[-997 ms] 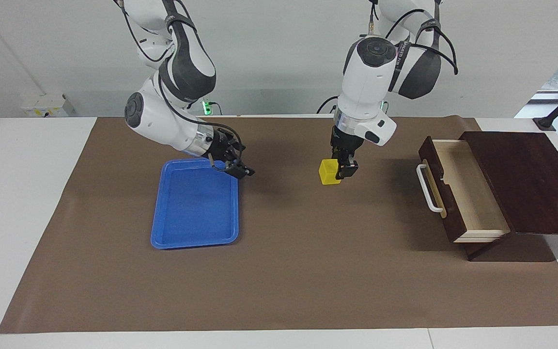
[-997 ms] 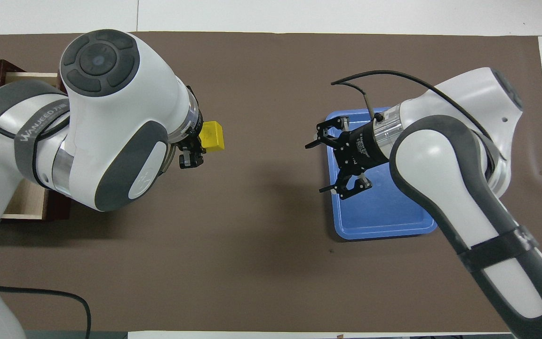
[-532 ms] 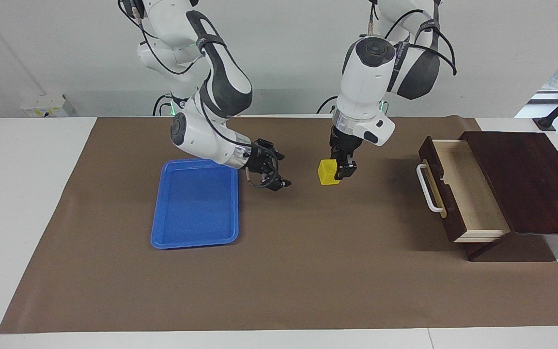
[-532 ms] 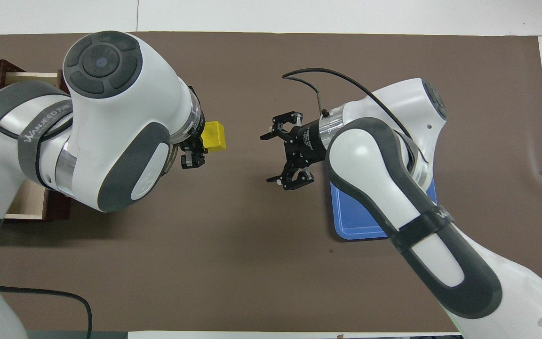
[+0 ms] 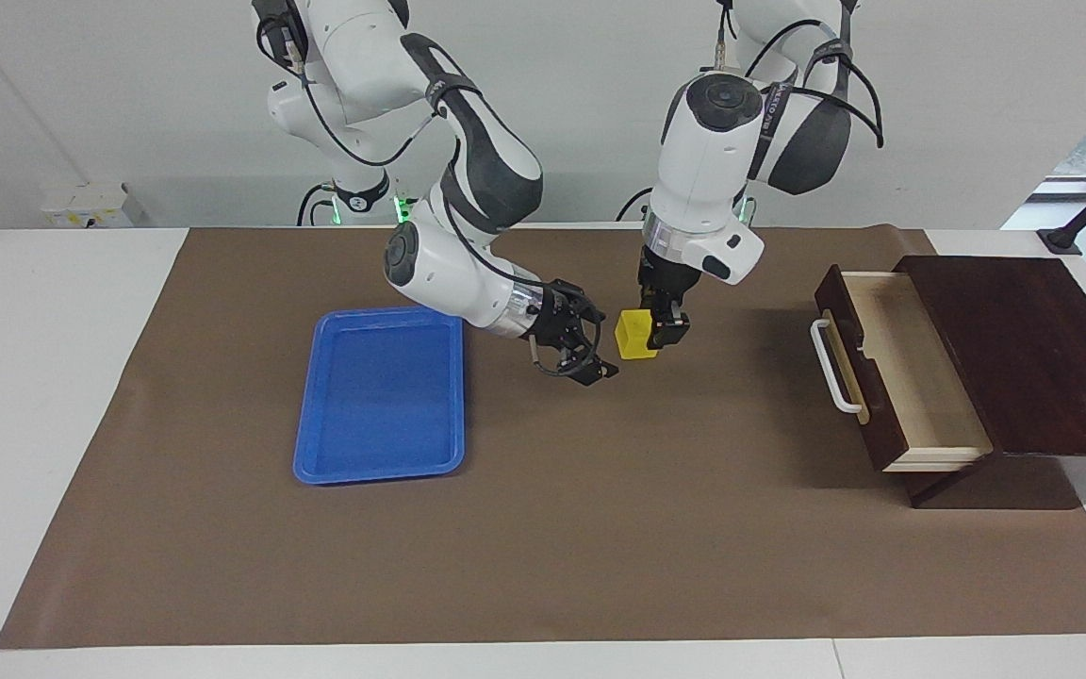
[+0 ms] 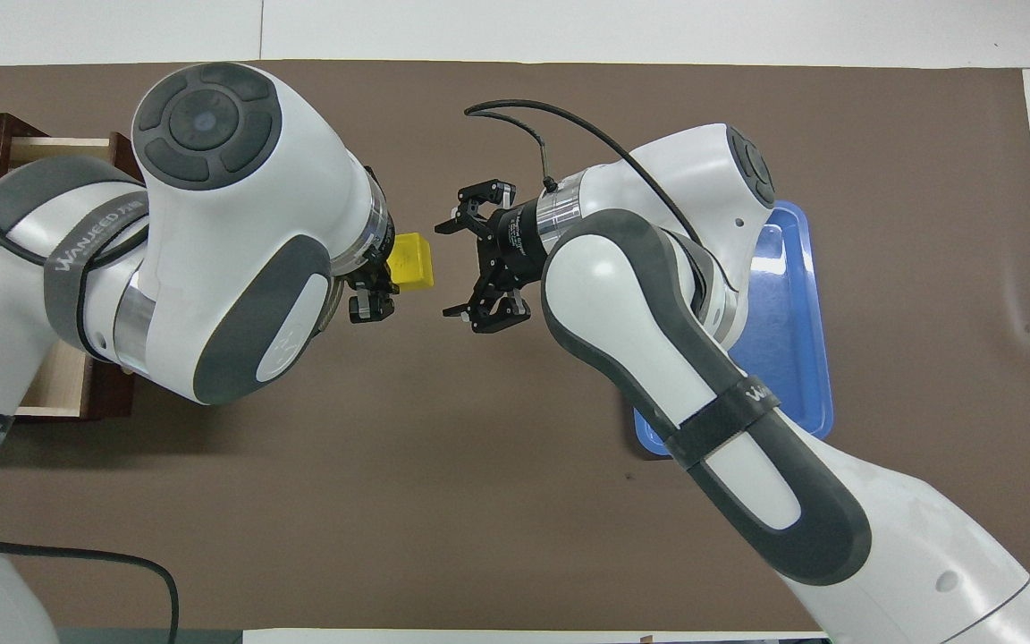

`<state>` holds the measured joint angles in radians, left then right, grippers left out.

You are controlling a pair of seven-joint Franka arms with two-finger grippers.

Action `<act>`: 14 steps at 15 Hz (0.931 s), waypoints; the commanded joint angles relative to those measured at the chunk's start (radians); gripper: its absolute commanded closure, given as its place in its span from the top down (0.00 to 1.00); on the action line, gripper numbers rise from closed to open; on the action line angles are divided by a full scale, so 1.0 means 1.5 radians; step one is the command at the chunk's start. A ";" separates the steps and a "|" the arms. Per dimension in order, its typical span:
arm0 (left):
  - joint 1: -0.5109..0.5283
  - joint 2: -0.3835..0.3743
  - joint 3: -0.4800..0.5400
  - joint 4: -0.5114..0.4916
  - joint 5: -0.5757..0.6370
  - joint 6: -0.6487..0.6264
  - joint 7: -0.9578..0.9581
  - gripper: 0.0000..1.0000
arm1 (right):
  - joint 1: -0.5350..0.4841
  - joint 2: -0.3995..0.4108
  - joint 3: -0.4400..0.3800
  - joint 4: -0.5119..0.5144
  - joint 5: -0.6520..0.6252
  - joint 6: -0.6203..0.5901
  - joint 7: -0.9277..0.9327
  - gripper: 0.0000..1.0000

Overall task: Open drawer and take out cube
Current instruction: 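Hold the cube with the left gripper while the right gripper approaches it, then close the right gripper on the yellow cube beside the left gripper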

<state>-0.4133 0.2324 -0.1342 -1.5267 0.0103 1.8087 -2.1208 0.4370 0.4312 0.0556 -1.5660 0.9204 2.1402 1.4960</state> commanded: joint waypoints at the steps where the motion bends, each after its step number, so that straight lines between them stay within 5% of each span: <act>1: -0.008 -0.006 0.007 -0.008 -0.008 -0.001 -0.005 0.00 | 0.010 0.018 0.001 0.035 -0.010 -0.015 0.011 1.00; 14: -0.024 -0.006 0.007 -0.004 -0.008 -0.056 -0.006 0.00 | 0.022 0.015 0.001 0.045 -0.010 -0.021 0.015 1.00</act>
<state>-0.4336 0.2324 -0.1397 -1.5278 0.0101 1.7497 -2.1208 0.4672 0.4397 0.0570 -1.5260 0.9192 2.1229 1.4961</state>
